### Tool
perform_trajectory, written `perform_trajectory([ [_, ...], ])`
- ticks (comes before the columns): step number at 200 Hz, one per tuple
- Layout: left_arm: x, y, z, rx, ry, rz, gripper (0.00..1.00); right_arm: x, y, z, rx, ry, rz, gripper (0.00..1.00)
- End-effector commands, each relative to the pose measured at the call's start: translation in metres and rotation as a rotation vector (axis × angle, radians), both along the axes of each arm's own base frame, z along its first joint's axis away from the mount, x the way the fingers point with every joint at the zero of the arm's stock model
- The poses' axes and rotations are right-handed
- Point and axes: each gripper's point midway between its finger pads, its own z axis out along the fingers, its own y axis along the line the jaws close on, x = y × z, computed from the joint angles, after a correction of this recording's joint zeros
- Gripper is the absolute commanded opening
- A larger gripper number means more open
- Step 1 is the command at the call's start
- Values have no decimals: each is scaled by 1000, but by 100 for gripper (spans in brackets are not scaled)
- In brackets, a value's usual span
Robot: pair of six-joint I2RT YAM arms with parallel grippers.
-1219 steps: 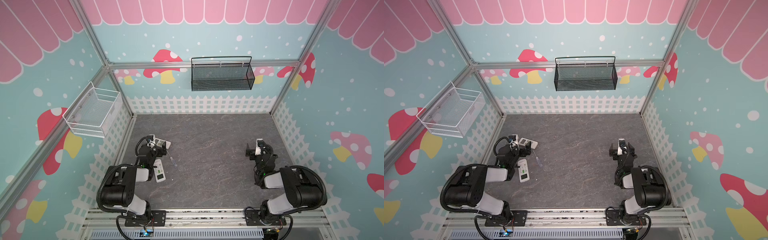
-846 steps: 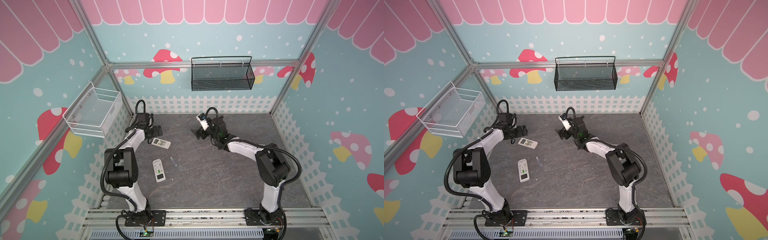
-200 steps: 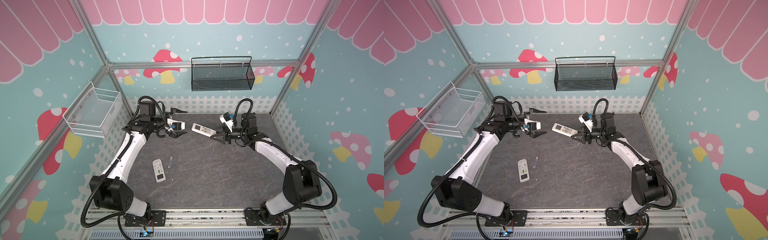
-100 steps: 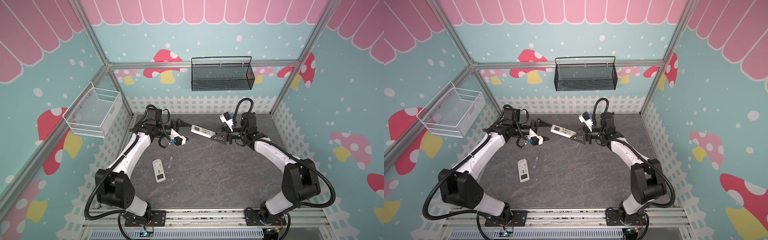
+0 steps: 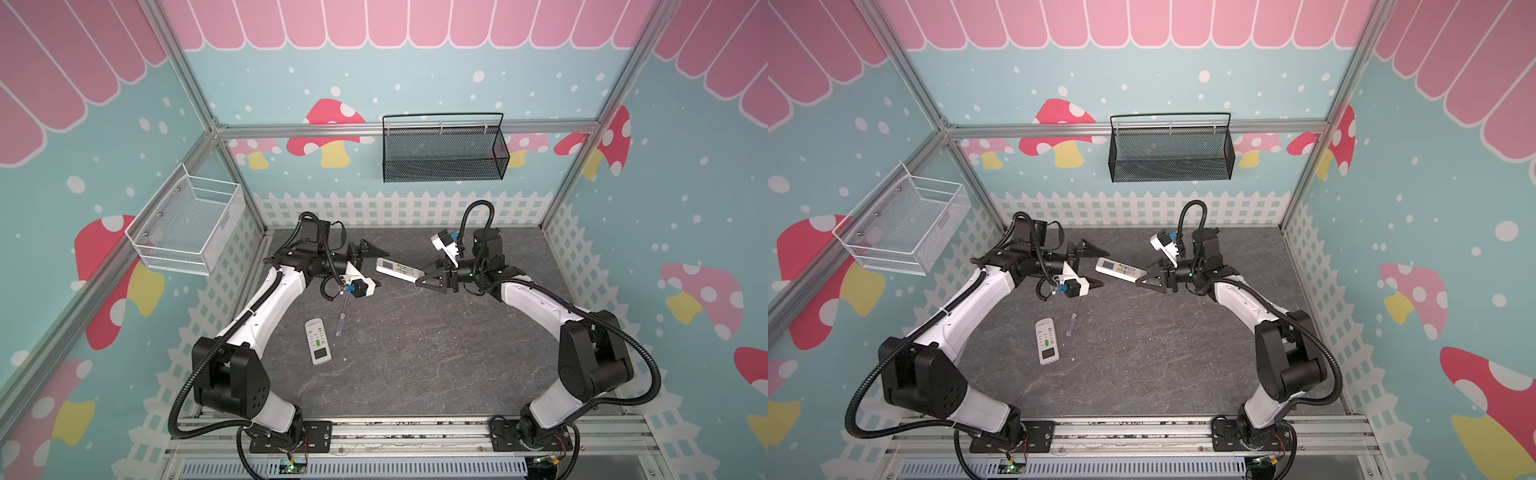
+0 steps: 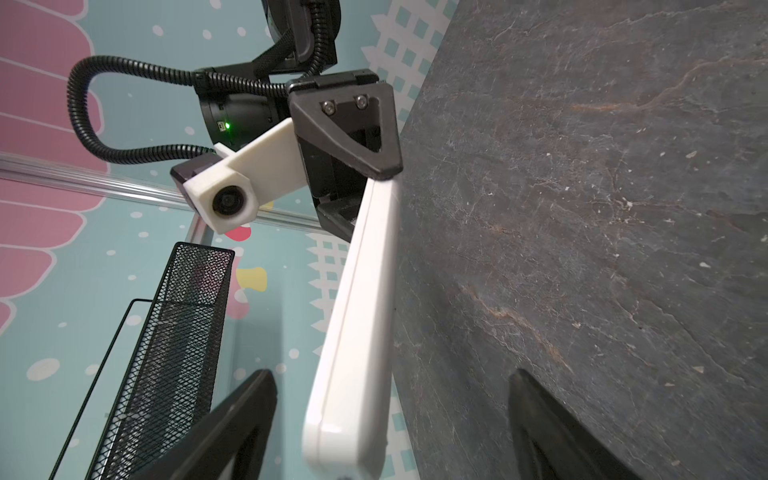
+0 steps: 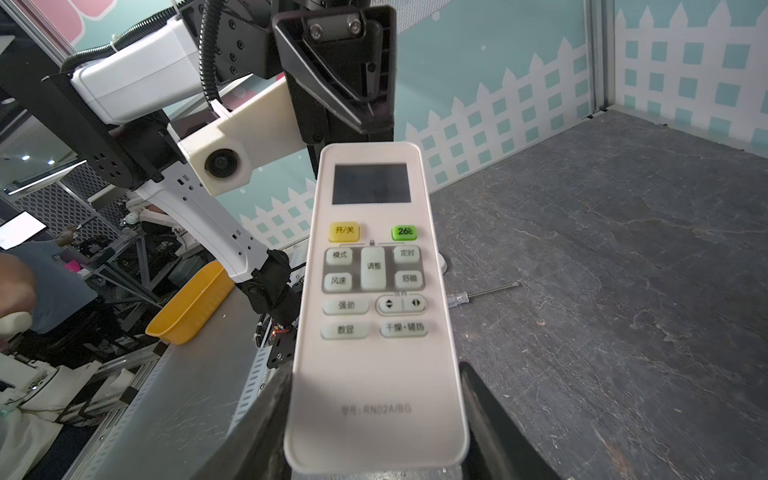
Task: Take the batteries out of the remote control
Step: 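Carry the remote toward the left gripper while the left arm reaches toward it, then grasp the remote's far end with the left gripper while the right gripper regrips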
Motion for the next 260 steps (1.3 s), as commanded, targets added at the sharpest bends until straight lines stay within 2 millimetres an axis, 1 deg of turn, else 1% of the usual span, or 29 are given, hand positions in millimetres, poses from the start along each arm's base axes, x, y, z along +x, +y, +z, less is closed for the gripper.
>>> perform_trajectory([
  [1, 4, 5, -1, 25, 16, 30, 96, -5, -1, 2, 16, -43, 19, 33],
  [12, -3, 4, -7, 30, -4, -5, 92, -5, 0, 1, 15, -38, 20, 32],
  [24, -12, 0, -13, 33, -17, -43, 82, -5, 3, 0, 14, -34, 26, 32],
  [35, -19, -3, -13, 31, -17, -65, 70, -4, 4, -1, 14, -29, 31, 32],
  [39, -20, -3, -13, 29, -12, -69, 64, -4, 5, -1, 14, -26, 32, 32],
  [51, -20, -4, -12, 31, -5, -70, 52, -3, 5, -3, 13, -26, 34, 32],
  [63, -18, -3, -15, 43, -11, -66, 42, -2, 5, -5, 9, -23, 28, 32],
  [73, -17, -3, -16, 48, -12, -61, 36, -2, 5, -6, 8, -21, 28, 32],
  [89, -18, -3, -13, 43, -5, -61, 24, -3, 5, -7, 8, -17, 32, 32],
  [109, -19, -3, -15, 46, -12, -68, 14, -4, 5, -8, 6, -20, 30, 32],
  [122, -19, -3, -15, 47, -19, -71, 9, -4, 5, -7, 8, -24, 32, 35],
  [129, -19, -3, -14, 45, -18, -69, 6, -5, 5, -5, 9, -26, 33, 39],
  [133, -19, -3, -13, 44, -13, -67, 4, -6, 4, -4, 10, -31, 33, 44],
  [142, -19, -3, -13, 45, 1, -55, 2, -9, 3, -2, 12, -45, 31, 57],
  [143, -19, -2, -13, 46, 3, -53, 1, -9, 3, -2, 12, -48, 30, 57],
  [144, -19, -2, -12, 46, 4, -52, 1, -9, 2, -1, 12, -51, 30, 60],
  [153, -17, -1, -14, 54, 35, -26, 0, -10, -1, 2, 9, -82, 9, 73],
  [159, -16, 0, -14, 58, 63, -3, 0, -9, -5, 4, 1, -103, -21, 89],
  [162, -15, 0, -14, 60, 85, 12, 0, -8, -7, 6, -1, -114, -38, 94],
  [167, -13, 0, -14, 62, 129, 44, 0, -7, -11, 10, -4, -129, -61, 98],
  [180, -3, -2, -10, 60, 316, 182, 0, -8, -20, 21, 0, -156, -94, 99],
  [191, 11, -2, -2, 24, 507, 325, 0, -9, -28, 30, -2, -199, -139, 99],
  [205, 25, 0, 4, -44, 763, 498, 0, -7, -37, 31, -26, -254, -219, 99],
  [210, 30, 2, 5, -72, 852, 558, 0, -2, -41, 31, -44, -270, -274, 99],
  [224, 30, 4, 3, -147, 1113, 684, 0, 3, -50, 26, -56, -267, -382, 99],
  [235, 26, 5, -5, -198, 1320, 765, 0, 6, -56, 22, -47, -256, -455, 98],
  [239, 24, 4, -10, -222, 1423, 800, 0, 7, -58, 21, -45, -251, -475, 98],
  [253, 16, 1, -26, -267, 1664, 841, 0, 11, -64, 14, -48, -218, -548, 96],
  [260, 15, -1, -35, -294, 1772, 868, 0, 13, -66, 10, -57, -199, -577, 95],
])
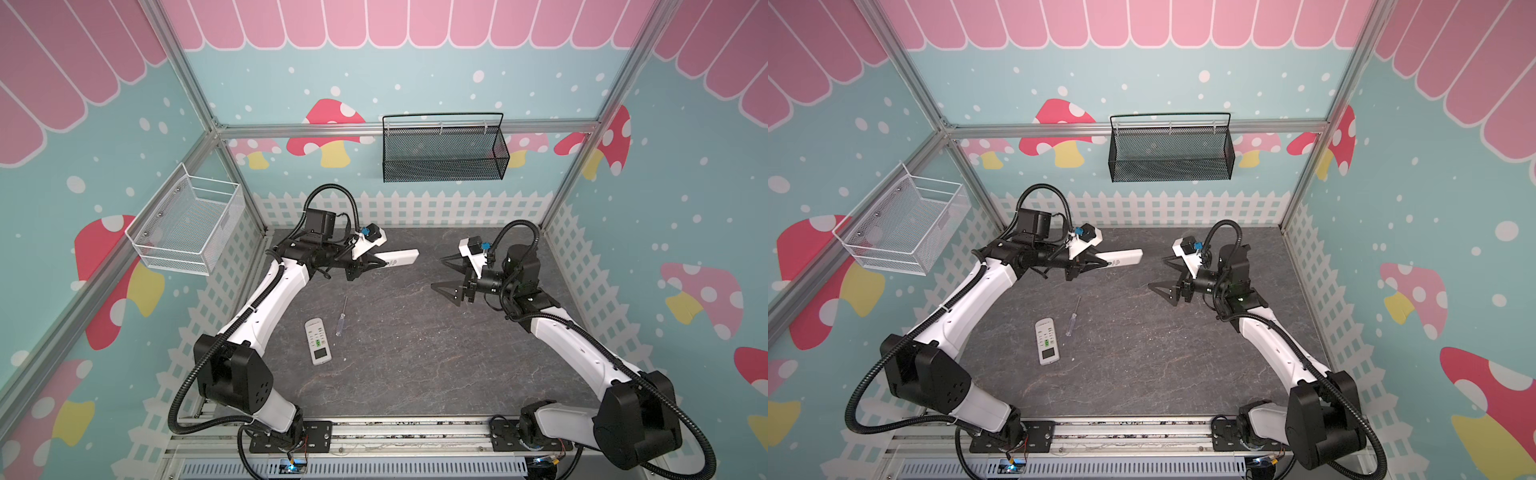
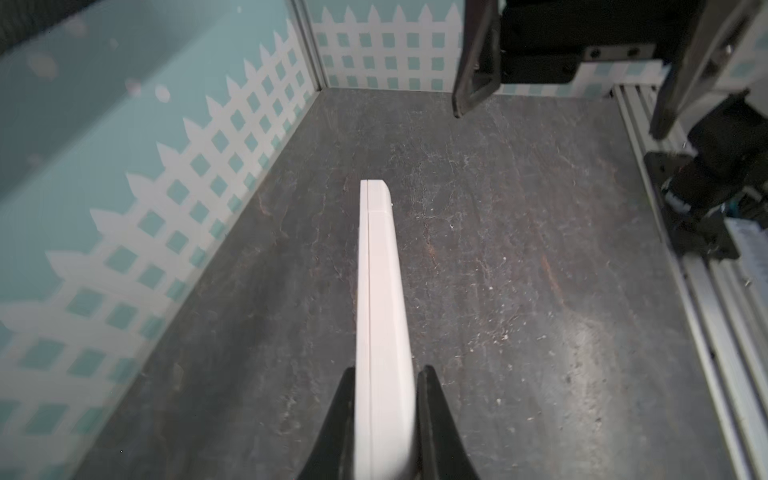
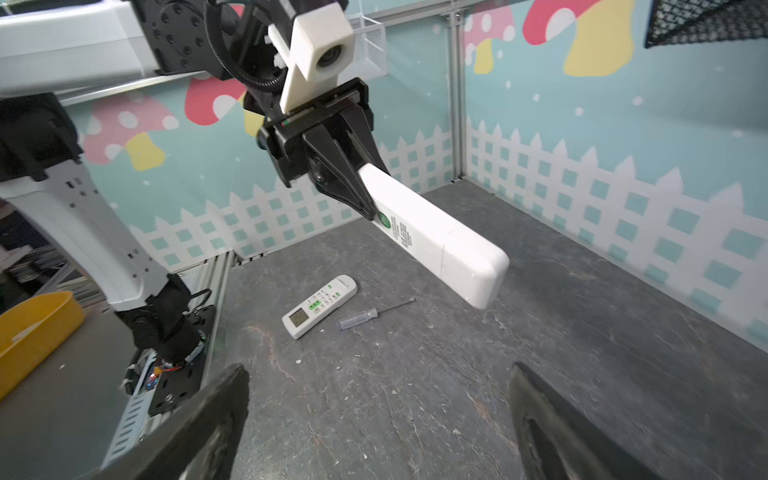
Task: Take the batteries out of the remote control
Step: 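Grasp the remote's far end with the left gripper while the right gripper regrips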
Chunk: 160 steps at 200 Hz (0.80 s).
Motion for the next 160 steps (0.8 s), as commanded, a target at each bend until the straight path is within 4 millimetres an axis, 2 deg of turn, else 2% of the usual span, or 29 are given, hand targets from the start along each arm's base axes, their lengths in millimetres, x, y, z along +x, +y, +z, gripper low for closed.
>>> perform_trajectory([
  [1, -10, -3, -30, -187, 588, 272, 0, 21, -13, -14, 9, 48, -182, 95],
  [25, -3, -5, -67, -315, 846, 439, 0, 23, -16, -36, 4, 137, -237, 94],
  [36, -6, -11, -66, -416, 840, 387, 0, 22, -12, -52, -3, 198, -224, 94],
  [53, -12, -12, -92, -442, 904, 402, 0, 24, -9, -85, -39, 315, -219, 91],
  [60, -15, -13, -96, -462, 912, 391, 0, 25, -8, -99, -55, 368, -218, 90],
  [74, -22, -15, -104, -456, 910, 370, 0, 24, -5, -123, -61, 463, -205, 88],
  [96, -29, -19, -118, -432, 877, 327, 0, 17, 5, -147, -37, 563, -149, 86],
  [113, -32, -23, -119, -422, 873, 304, 0, 15, 14, -155, -25, 595, -107, 85],
  [137, -41, -32, -122, -408, 880, 252, 0, 12, 23, -156, 27, 613, -31, 83],
  [160, -53, -46, -125, -353, 880, 188, 0, 13, 30, -157, 54, 638, 20, 75],
])
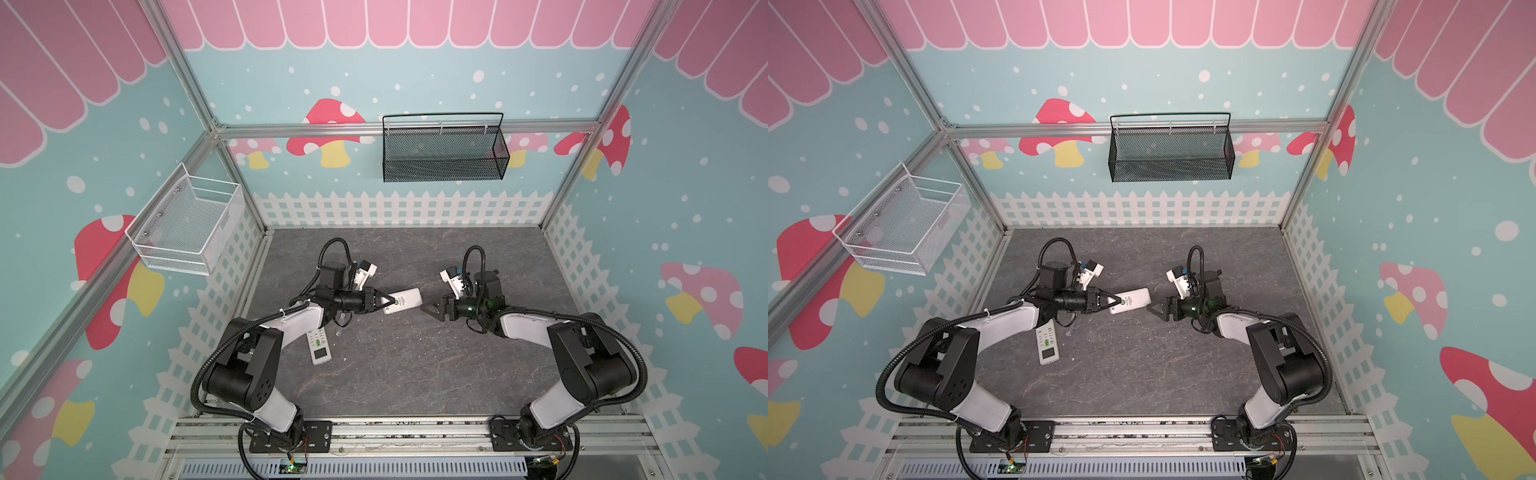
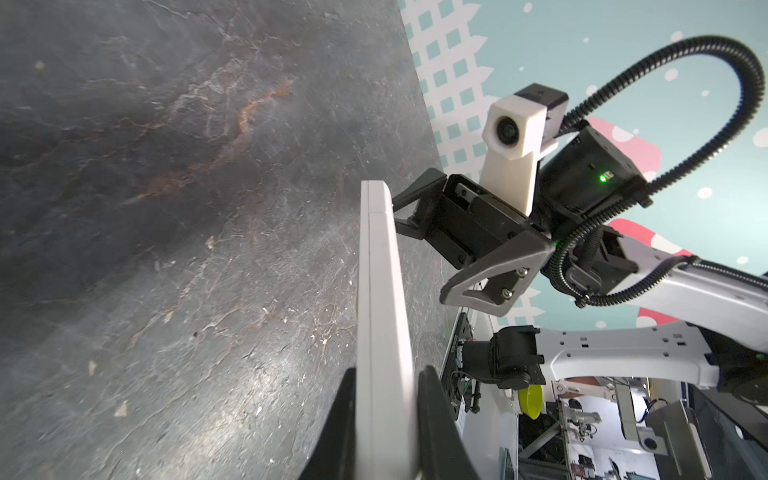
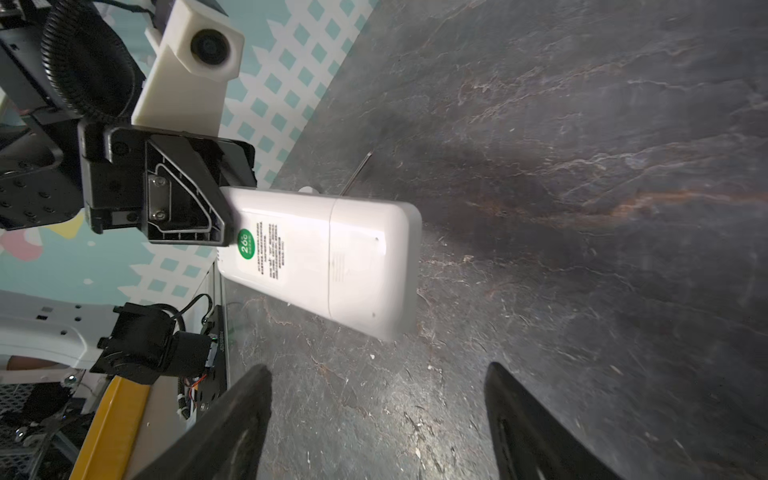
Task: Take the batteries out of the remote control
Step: 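Grasp the remote's far end with the left gripper while the right gripper regrips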
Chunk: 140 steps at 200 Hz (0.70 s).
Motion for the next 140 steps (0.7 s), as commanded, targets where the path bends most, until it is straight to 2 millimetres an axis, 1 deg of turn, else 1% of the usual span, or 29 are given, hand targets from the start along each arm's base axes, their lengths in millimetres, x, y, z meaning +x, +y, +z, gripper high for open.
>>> perform_trajectory([
  [1, -13, -17, 6, -18, -45, -111, 0, -1, 12, 14, 98, -7, 71, 75],
  [10, -18, -21, 6, -12, -46, -143, 0, -1, 14, 16, 113, -7, 85, 71],
  [20, -20, -23, 3, -11, -42, -146, 0, -1, 16, 18, 127, -16, 99, 68],
  [44, -14, -22, 1, 0, -26, -118, 0, -1, 17, 13, 126, -4, 111, 55],
  [56, -12, -22, 5, 9, -29, -114, 0, -4, 19, 13, 133, 12, 122, 53],
  [71, -10, -19, 1, 24, -28, -98, 0, -10, 21, 13, 132, 0, 144, 53],
  [85, -9, -19, 0, 19, -26, -86, 0, -14, 21, 9, 124, 6, 144, 52],
  [102, -9, -19, 4, 23, -26, -81, 0, -16, 20, 5, 122, 28, 136, 48],
  [114, -9, -19, 6, 21, -29, -82, 0, -17, 22, 7, 125, 21, 148, 45],
  [140, -7, -17, 2, 38, -26, -64, 0, -16, 22, 1, 113, 29, 142, 37],
])
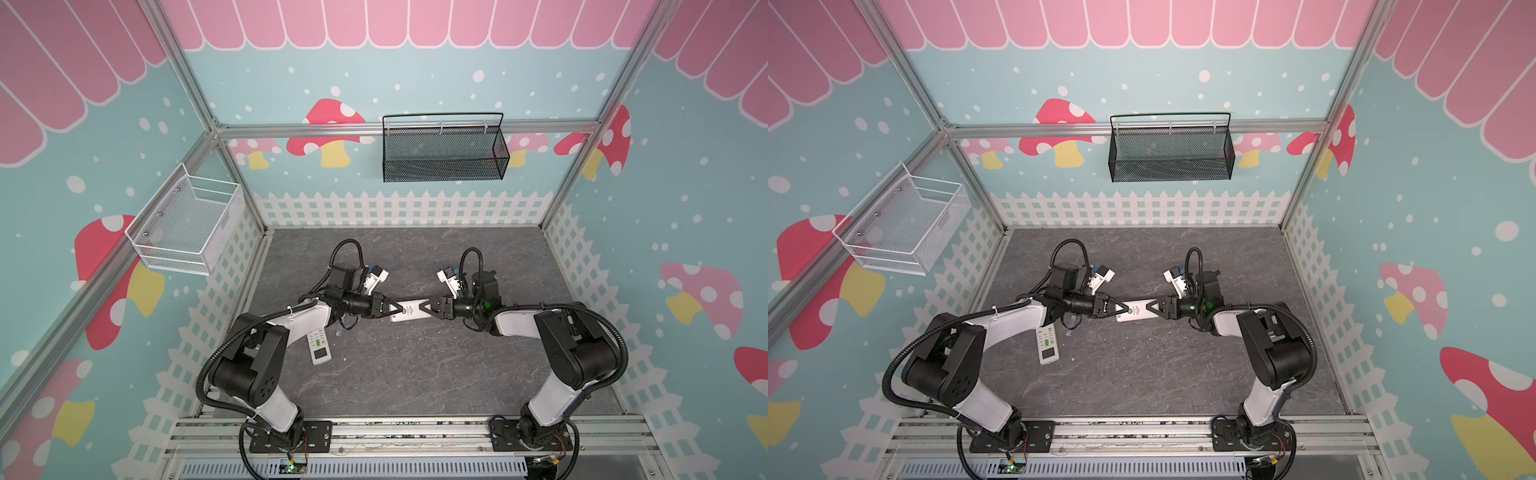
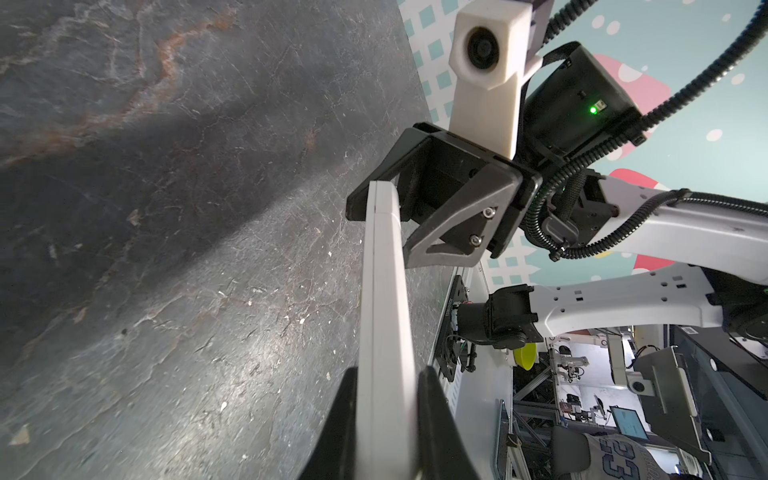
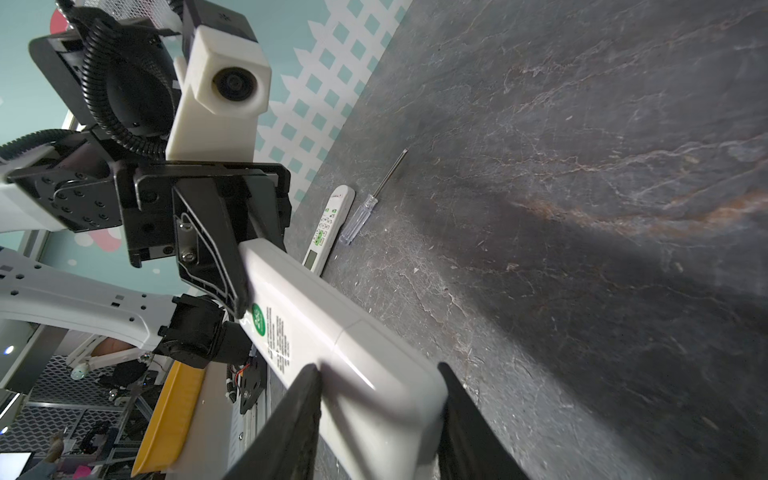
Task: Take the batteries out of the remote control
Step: 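Grasp the remote's far end with the left gripper while the right gripper regrips, then hold the remote with the left gripper while the right gripper pulls off the cover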
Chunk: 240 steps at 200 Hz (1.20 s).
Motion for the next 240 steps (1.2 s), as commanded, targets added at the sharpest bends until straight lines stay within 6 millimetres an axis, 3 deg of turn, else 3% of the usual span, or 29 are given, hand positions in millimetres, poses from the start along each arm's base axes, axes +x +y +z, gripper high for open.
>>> perform_trajectory([
  [1, 11, 0, 8, 21, -41, 41, 0, -13, 11, 2, 20, -27, 72, 37],
  [18, 12, 0, 10, 27, -39, 46, 0, -13, 13, 1, 21, -16, 74, 30],
  [112, 28, 12, -1, 131, -23, 142, 0, -12, 5, -15, -78, 5, 45, 16],
  [141, 29, 14, -5, 136, -23, 156, 0, -10, 2, -19, -101, 6, 32, 18],
  [158, 31, 15, -4, 154, -23, 166, 0, -10, 2, -17, -95, 25, 24, 28],
  [177, 31, 16, -10, 171, -19, 175, 0, -11, 2, -9, -86, -1, 31, 32],
  [240, 32, 16, -18, 185, -9, 181, 0, -12, 5, -4, -70, -13, 33, 18],
])
